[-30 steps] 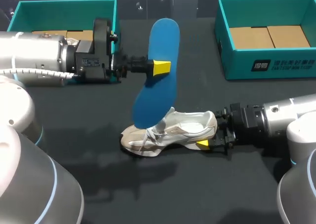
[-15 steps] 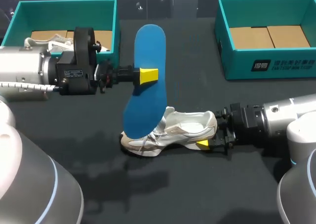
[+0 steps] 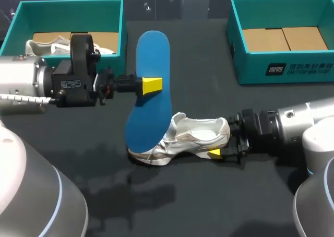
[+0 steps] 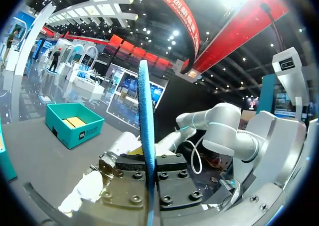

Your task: Take the shoe out of the shoebox, open the shoe tongue, remove and reinsert the insole, then place the shoe into the shoebox

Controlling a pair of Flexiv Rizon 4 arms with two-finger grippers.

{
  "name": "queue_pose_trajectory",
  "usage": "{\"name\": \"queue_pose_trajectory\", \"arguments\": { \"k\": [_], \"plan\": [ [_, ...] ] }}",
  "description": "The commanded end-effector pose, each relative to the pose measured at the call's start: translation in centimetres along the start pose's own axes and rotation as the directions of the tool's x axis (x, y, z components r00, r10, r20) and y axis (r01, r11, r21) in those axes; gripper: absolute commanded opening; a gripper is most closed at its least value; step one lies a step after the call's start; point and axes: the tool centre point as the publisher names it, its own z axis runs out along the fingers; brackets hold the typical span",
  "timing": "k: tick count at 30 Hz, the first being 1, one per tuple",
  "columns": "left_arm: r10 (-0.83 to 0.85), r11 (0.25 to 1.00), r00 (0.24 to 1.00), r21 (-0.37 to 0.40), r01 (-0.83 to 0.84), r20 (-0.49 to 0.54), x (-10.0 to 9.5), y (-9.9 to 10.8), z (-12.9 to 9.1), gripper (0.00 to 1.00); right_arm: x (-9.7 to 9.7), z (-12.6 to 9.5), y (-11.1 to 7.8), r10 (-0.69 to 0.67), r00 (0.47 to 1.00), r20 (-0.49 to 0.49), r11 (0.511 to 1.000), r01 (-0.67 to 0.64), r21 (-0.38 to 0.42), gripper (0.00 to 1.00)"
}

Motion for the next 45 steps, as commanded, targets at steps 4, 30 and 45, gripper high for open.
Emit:
{"name": "queue_pose_trajectory", "arguments": {
  "k": [4, 30, 45],
  "plan": [
    [0.001, 1.000, 1.000, 0.002, -0.001, 0.001, 0.1, 0.1, 0.1, 0.00, 0.5, -1.0, 0.6, 0.012, 1.000, 0.024, 0.995, -0.014, 0.098, 1.00],
    [0.001, 1.000, 1.000, 0.002, -0.001, 0.001, 0.1, 0.1, 0.1, 0.00, 1.3, -4.2, 2.7, 0.136, 0.988, 0.067, 0.740, -0.146, 0.657, 1.00],
    [0.001, 1.000, 1.000, 0.002, -0.001, 0.001, 0.1, 0.1, 0.1, 0.00, 1.4, -5.5, 6.1, 0.146, 0.982, 0.120, 0.455, -0.175, 0.873, 1.00]
  ]
}}
